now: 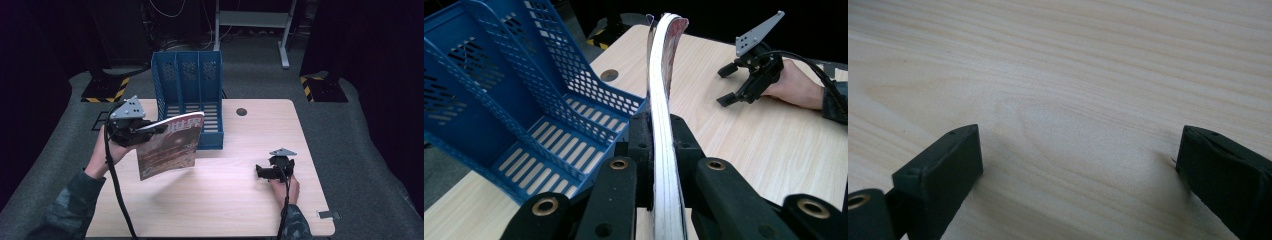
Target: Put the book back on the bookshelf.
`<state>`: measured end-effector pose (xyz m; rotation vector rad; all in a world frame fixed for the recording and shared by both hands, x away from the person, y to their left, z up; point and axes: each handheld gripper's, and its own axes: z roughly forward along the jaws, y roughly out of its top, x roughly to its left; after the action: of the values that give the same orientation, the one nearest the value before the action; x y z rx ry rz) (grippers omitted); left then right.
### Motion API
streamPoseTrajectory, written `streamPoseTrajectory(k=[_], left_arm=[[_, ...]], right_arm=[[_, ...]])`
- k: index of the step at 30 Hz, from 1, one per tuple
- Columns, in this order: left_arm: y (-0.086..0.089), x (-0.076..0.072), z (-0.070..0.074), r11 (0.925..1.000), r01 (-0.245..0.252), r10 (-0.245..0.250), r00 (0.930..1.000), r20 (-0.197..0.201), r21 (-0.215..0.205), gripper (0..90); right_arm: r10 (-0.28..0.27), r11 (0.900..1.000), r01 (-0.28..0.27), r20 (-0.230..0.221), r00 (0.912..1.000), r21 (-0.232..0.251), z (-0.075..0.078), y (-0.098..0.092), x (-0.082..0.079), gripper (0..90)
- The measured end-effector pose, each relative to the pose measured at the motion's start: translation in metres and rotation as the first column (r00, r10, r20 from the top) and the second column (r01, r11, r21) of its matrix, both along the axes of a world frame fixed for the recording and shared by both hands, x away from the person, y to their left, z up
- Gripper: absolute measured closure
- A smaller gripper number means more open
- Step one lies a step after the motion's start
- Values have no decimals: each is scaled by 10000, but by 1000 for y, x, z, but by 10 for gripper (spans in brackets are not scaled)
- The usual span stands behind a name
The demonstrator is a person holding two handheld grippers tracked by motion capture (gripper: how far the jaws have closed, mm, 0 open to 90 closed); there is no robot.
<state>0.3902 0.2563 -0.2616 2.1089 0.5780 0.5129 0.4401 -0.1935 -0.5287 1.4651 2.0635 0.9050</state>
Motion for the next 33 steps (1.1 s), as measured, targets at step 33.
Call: streamPoseTrajectory(k=[33], left_arm=[[26, 14, 37, 9956, -912, 922, 9945, 504, -224, 836]], right_arm=[[12, 10000, -12, 7, 10000, -11, 0, 0, 0, 43]])
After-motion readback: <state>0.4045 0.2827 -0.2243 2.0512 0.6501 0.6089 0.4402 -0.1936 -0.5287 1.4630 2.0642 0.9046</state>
